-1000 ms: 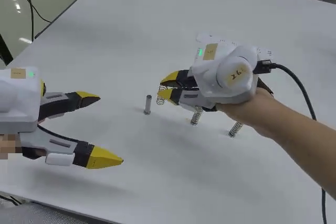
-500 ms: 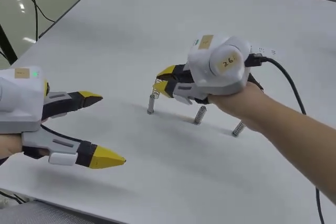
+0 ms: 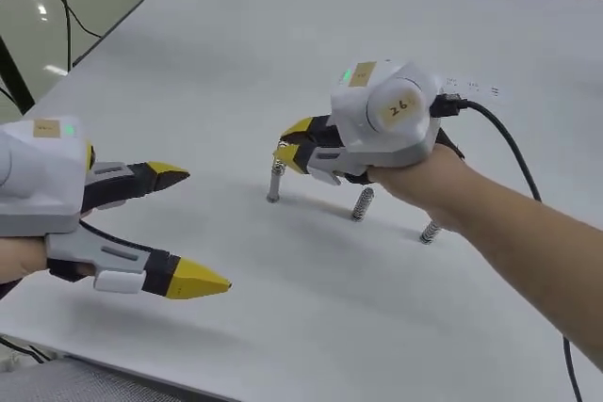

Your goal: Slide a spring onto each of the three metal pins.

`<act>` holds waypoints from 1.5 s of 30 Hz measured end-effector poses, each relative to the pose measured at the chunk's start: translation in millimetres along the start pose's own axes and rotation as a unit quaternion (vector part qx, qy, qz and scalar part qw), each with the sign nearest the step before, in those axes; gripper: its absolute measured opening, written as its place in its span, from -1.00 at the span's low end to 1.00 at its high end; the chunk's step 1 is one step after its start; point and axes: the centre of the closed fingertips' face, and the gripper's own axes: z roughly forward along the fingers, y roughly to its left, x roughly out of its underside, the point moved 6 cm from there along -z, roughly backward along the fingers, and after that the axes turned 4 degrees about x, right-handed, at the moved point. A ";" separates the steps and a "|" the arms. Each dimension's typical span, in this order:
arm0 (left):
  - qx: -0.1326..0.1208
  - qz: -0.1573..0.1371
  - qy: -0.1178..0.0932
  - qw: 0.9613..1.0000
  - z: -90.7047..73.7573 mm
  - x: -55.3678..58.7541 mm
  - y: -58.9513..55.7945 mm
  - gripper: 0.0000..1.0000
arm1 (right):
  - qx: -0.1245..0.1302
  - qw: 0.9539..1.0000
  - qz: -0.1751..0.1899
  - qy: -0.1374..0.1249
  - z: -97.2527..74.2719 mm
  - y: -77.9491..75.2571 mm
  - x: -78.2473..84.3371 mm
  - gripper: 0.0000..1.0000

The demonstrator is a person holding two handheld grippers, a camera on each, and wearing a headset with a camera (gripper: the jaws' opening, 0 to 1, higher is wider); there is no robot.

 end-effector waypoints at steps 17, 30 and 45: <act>-0.004 -0.003 0.000 1.000 -2.3 1.9 1.2 0.91 | -0.014 0.999 -0.016 0.024 13.7 5.4 10.6 -0.85; -0.004 -0.004 -0.001 1.000 -0.1 -0.5 0.7 0.91 | -0.030 0.998 -0.016 0.051 32.7 12.9 30.0 -0.84; -0.005 -0.002 0.001 1.000 -0.9 -2.4 0.8 0.89 | -0.037 0.998 0.007 0.057 36.0 14.7 33.2 -0.82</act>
